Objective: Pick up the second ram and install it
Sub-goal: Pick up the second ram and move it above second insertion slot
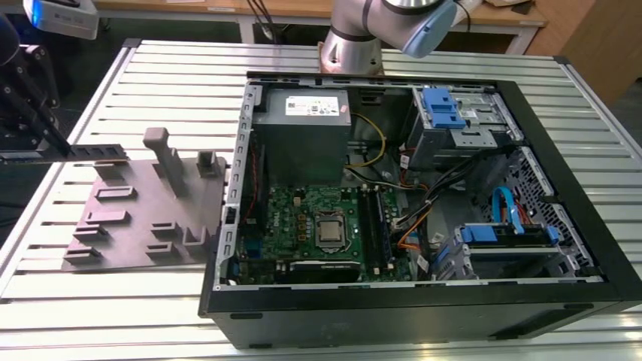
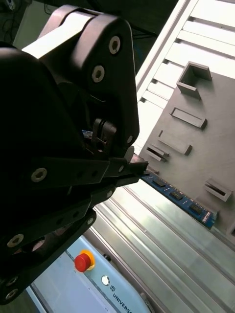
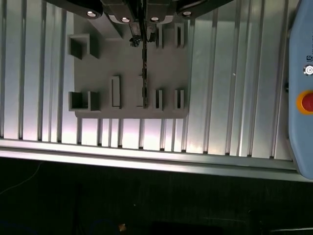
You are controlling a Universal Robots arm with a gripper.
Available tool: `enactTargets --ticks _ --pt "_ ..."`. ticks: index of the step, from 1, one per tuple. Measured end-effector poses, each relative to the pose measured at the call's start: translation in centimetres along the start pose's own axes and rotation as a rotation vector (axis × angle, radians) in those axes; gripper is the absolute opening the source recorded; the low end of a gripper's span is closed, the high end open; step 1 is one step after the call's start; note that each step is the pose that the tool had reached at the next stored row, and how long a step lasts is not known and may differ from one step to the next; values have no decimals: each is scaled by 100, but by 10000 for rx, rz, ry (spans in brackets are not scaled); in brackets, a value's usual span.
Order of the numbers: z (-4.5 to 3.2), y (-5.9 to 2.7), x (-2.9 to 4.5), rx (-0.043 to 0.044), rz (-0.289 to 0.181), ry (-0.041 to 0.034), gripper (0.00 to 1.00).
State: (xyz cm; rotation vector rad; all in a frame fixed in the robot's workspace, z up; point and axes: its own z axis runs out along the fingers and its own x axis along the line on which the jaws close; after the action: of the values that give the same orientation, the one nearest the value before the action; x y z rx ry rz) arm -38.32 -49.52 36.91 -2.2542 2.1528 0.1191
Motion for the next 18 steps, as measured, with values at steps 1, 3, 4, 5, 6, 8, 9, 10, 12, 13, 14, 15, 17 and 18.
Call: enactTargets --ticks 1,3,4,5,6,8,9,10,12,13,14,15,17,18 --pt "-17 1 -1 0 0 0 14" --pt "-50 2 -3 0 0 0 14" --pt "-68 2 -5 0 0 -1 14" --pt "-88 3 -6 0 0 0 14" --pt "-109 4 -8 0 0 0 14" --pt "-160 6 -12 0 0 0 14" --pt "-189 7 -14 0 0 0 14" --pt "-218 8 -15 1 -1 -1 14" --pt "-263 10 -19 -1 0 0 14" --pt "-265 10 -19 1 0 -1 14" --pt "-265 10 -19 1 -1 -1 14" --pt "-265 10 -19 2 -1 -2 14" --pt "-266 10 -19 1 0 -1 14" --pt "-267 10 -19 -1 0 0 14"
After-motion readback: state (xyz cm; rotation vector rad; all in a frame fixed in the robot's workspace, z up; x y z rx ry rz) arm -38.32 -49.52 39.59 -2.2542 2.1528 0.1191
